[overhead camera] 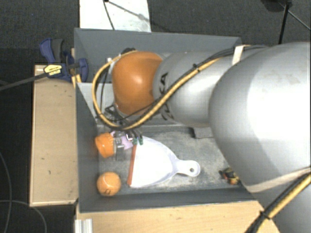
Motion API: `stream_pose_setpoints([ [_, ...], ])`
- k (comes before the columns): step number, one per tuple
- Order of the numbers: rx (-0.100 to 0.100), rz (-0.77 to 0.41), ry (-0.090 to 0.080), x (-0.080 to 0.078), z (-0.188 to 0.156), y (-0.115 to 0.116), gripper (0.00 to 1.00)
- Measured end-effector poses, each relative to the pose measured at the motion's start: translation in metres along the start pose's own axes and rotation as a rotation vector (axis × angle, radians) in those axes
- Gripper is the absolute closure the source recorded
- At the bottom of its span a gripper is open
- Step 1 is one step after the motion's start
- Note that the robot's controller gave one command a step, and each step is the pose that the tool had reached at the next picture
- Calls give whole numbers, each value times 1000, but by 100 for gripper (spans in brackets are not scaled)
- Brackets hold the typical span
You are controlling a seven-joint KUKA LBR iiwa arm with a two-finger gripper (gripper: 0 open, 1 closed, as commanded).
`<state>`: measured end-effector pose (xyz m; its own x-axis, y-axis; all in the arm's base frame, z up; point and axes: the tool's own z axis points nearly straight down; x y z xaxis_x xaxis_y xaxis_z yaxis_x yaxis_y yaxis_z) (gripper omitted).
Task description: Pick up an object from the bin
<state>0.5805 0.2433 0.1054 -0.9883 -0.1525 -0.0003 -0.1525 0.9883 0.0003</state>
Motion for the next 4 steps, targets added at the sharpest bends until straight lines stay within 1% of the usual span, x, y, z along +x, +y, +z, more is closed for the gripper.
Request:
stream_pose_setpoints([
  [1, -2, 90, -6, -12, 1, 7, 0],
  [2, -1, -106, -3, -2, 34, 11, 0],
  [3, -1, 233, -4, -9, 35, 6, 100],
  [4, -1, 233, -4, -9, 35, 6, 100],
])
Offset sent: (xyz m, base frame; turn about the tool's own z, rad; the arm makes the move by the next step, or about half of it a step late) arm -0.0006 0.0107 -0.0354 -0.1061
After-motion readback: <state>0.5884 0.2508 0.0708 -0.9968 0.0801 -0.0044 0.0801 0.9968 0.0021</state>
